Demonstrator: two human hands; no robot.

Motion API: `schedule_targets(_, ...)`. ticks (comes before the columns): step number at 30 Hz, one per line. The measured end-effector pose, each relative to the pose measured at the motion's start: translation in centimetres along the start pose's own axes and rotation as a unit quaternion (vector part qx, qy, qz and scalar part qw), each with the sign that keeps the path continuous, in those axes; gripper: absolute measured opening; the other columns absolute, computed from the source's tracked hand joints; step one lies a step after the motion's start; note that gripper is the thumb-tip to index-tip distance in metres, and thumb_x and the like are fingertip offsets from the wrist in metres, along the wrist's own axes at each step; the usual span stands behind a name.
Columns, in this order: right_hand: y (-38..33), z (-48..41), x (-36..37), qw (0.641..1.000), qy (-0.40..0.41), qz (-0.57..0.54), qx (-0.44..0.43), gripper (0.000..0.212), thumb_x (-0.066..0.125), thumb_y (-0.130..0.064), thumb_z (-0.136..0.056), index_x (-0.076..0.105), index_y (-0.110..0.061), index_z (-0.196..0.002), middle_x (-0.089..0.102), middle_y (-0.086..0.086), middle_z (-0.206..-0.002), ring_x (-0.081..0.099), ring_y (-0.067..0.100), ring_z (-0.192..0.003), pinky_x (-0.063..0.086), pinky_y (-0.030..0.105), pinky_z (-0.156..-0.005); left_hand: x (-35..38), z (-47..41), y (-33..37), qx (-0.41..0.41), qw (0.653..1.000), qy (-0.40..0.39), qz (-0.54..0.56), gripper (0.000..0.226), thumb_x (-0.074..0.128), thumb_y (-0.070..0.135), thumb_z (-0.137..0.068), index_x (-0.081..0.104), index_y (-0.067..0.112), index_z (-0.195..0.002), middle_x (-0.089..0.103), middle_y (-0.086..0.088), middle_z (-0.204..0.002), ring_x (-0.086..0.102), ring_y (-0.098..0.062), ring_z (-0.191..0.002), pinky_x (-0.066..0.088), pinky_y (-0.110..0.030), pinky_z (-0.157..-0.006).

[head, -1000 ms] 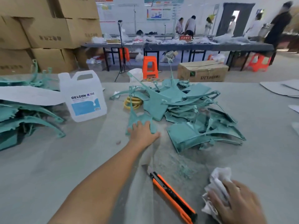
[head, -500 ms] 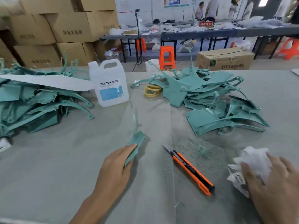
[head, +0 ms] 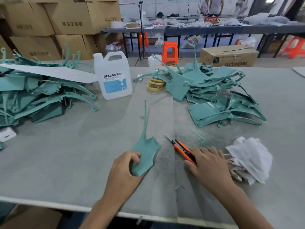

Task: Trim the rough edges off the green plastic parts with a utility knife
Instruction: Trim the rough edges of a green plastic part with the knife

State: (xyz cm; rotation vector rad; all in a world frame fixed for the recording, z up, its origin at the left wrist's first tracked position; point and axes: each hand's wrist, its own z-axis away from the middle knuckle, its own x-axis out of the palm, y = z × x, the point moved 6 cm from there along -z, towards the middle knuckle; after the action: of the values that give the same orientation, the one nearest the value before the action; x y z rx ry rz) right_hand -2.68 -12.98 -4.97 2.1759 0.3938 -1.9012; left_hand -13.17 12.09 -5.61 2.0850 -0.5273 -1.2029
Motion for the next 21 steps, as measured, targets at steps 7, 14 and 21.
schedule_targets(7,0.8,0.3,-0.6,0.989,0.005,-0.143,0.026,0.031,0.049,-0.043,-0.1,0.057,-0.023,-0.121,0.046,-0.001,-0.11,0.048,0.024,-0.104,0.036,0.034,-0.085,2.2,-1.6,-0.7,0.002,0.992,-0.107,-0.065,0.081,0.056,0.07,-0.083,0.055,0.014,-0.142,0.055,0.002,-0.145,0.051,-0.018,-0.133,0.038,-0.043,-0.112)
schedule_targets(14,-2.0,3.3,-2.1,0.867,-0.086,-0.49,-0.016,0.026,0.067,-0.035,-0.093,0.049,-0.05,-0.105,0.067,-0.009,-0.078,0.056,0.006,-0.05,0.045,0.021,-0.048,0.7,-2.9,-1.4,-0.047,0.998,-0.014,0.044,0.053,0.059,0.07,-0.082,0.07,0.037,-0.122,0.058,0.052,-0.094,0.065,0.011,-0.091,0.05,-0.008,-0.079)
schedule_targets(21,-4.7,3.3,-2.1,0.873,-0.107,-0.472,-0.057,0.038,0.04,-0.074,-0.083,0.055,-0.048,-0.107,0.067,-0.01,-0.073,0.059,0.004,-0.054,0.043,0.019,-0.054,0.2,-3.4,-1.9,-0.066,0.997,0.011,0.047,0.057,0.051,0.069,-0.08,0.072,0.035,-0.12,0.067,0.035,-0.108,0.07,-0.003,-0.095,0.059,-0.031,-0.082)
